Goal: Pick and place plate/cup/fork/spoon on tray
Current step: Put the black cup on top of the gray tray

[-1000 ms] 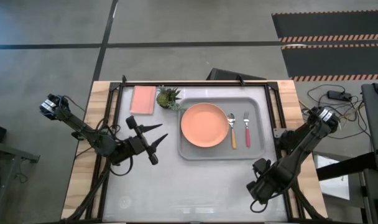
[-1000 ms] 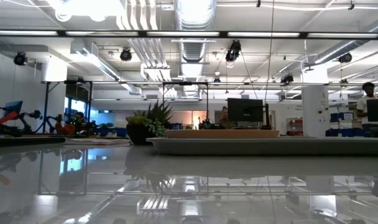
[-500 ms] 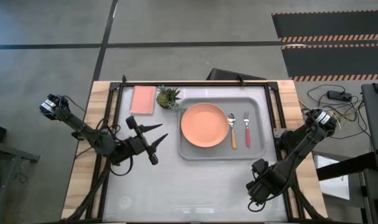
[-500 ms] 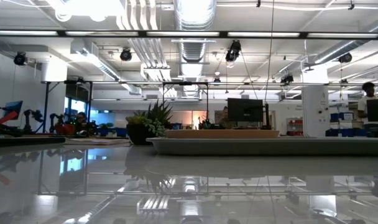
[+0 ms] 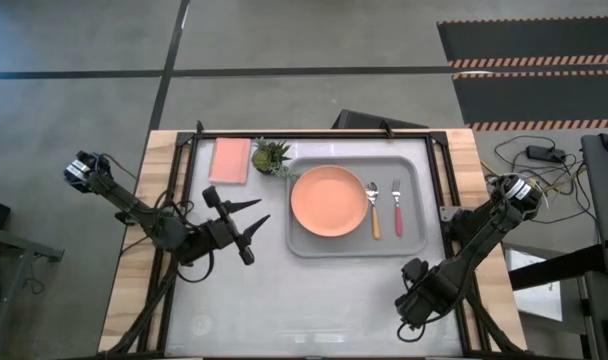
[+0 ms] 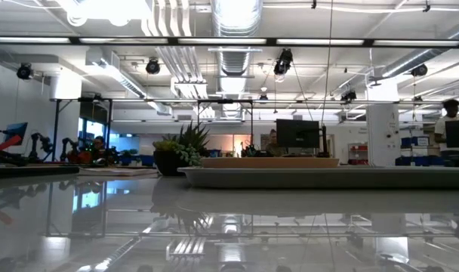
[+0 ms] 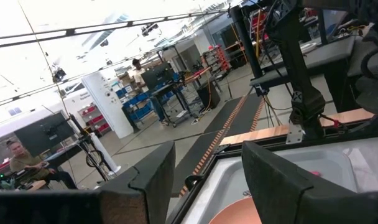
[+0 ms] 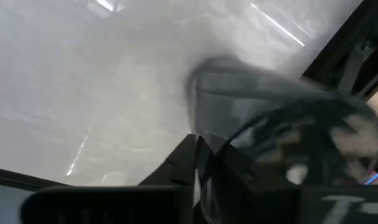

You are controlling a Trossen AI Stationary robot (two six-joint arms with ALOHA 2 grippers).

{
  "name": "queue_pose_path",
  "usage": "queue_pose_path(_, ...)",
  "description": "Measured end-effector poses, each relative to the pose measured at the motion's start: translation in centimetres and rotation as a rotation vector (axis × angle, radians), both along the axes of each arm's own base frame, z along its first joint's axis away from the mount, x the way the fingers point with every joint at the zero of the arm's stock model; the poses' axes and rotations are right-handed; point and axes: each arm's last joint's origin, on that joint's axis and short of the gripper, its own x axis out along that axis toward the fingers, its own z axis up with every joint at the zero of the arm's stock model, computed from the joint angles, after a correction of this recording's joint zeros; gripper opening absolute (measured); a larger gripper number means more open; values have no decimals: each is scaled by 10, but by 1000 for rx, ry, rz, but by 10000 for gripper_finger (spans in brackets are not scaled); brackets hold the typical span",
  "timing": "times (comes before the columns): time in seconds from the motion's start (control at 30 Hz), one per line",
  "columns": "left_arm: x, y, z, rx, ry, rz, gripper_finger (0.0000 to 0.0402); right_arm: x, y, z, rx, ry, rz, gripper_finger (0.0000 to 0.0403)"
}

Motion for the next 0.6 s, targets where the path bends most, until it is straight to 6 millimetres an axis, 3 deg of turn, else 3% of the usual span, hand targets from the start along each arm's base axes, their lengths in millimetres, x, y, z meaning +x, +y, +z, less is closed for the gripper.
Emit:
queue_pose_path(0.13, 0, 0, 0, 0, 0, 0, 169, 0, 0, 0, 2, -4, 7, 10)
queue_pose_path(0.6, 0, 0, 0, 0, 0, 0, 169, 17, 1, 26, 53, -126, 101, 9)
